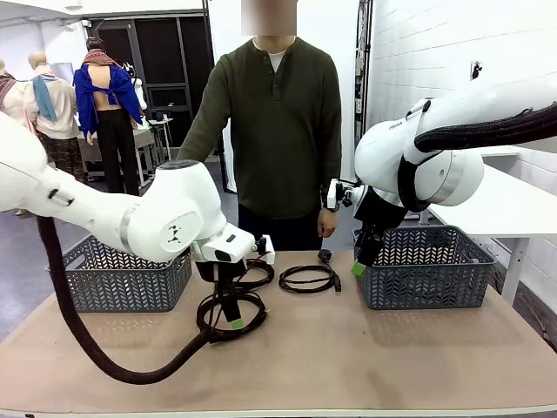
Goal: Organize the cables according to human instructions.
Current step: Pick up a bundle of cables and place it in the basket indicated by the human.
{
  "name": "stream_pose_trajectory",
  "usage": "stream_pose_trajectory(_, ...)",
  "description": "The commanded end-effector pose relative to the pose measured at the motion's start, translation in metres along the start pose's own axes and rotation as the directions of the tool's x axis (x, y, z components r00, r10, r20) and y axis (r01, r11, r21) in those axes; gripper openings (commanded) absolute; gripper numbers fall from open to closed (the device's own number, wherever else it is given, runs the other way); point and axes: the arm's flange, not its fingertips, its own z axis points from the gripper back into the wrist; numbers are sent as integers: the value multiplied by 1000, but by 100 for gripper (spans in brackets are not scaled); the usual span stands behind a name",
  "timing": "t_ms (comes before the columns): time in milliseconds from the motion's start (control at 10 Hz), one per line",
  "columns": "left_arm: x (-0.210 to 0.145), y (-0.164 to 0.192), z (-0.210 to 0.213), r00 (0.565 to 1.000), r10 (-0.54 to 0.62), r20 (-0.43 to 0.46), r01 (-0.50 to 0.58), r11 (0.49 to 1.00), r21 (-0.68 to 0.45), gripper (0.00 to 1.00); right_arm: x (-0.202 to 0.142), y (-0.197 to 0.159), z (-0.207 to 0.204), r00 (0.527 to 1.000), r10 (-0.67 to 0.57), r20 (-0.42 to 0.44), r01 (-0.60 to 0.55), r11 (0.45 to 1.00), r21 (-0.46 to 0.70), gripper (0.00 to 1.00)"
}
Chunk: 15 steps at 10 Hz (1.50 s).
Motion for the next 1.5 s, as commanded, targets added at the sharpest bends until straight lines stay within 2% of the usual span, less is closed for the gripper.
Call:
stream_pose_trajectory(0,12,13,-3,999,-24,-26,22,999,-42,100,0,-1,0,1000,-3,-5,3,1000,-8,100)
stream_pose_trajectory(400,19,28,-19,995,-60,-79,49,990,-135,100,0,-1,0,1000,-3,-5,3,1000,-8,100)
stream_pose_trajectory(1400,22,38,-63,990,-18,-140,1,992,-127,100,0,-1,0,1000,-3,-5,3,1000,-8,100)
